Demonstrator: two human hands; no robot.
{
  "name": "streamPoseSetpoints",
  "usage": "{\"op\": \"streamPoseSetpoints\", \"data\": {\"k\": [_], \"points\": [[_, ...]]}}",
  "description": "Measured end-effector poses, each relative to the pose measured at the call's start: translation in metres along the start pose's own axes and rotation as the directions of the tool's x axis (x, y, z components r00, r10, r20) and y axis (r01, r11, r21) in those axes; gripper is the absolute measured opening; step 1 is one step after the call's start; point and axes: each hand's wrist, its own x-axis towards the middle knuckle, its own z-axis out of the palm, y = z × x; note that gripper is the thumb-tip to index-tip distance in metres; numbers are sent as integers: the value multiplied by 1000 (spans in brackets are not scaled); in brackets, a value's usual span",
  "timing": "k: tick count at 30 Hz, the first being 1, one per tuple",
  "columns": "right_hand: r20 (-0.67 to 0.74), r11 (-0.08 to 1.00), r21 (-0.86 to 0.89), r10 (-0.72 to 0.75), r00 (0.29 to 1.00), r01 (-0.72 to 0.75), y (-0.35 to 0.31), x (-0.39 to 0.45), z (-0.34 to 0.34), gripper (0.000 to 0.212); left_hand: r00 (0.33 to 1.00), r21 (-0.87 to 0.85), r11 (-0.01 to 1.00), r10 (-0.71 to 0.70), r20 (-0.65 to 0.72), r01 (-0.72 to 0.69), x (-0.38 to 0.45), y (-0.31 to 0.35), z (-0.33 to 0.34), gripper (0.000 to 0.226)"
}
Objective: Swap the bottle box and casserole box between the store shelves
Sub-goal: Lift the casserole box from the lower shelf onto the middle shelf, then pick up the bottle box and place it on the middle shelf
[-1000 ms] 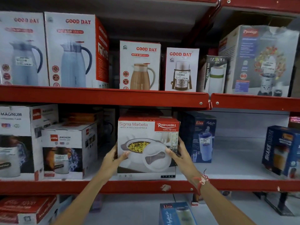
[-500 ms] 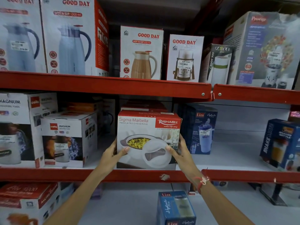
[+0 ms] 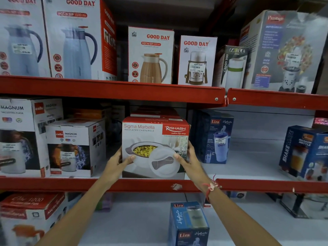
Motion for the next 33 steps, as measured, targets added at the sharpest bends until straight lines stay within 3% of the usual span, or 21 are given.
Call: {"op": "streamPoseSetpoints", "data": {"k": [5, 9, 12, 14, 17, 20, 24, 26, 29, 31, 33], "points": [[-7, 1000, -9, 12, 1000, -12, 0, 0, 0, 79, 1000, -8, 1000, -15, 11, 15, 0, 0, 1, 61], [-19, 1000, -31, -7, 1000, 6, -2, -6, -1, 84, 999, -6, 999, -50, -4, 50, -4, -6, 3, 77], [-99, 997, -72, -22, 995, 15, 1, -20, -7, 82, 966, 38, 997, -59, -252, 71, -24, -15, 15, 82], [-186, 991, -131, -58, 981, 33, 7, -39, -14, 73, 909, 48, 999, 12, -416, 8, -46, -20, 26, 72], [-263, 985, -163, -101, 959, 59, 22, -78, -25, 53, 869, 61, 993, 116, -481, -99, -79, -28, 48, 47], [-295, 989, -147, -76, 953, 33, 47, -113, -37, 43, 911, 7, 993, 109, -397, -115, -107, -38, 75, 27], [-329, 977, -177, 52, 943, -116, 94, -146, -50, 23, 990, 61, 994, -82, -112, 89, -139, -65, 114, 22], [-264, 951, -182, 197, 944, -249, 120, -157, -54, 36, 968, 129, 960, -250, -1, 248, -148, -84, 134, 38], [-71, 852, -234, 465, 882, -468, 155, -165, -58, 82, 848, 274, 863, -484, 213, 424, -154, -105, 159, 75], [56, 808, -304, 544, 837, -505, 171, -169, -56, 94, 812, 324, 850, -507, 291, 415, -156, -114, 173, 80], [143, 822, -324, 532, 835, -468, 178, -170, -51, 86, 817, 318, 868, -478, 322, 383, -155, -117, 183, 68]]}}
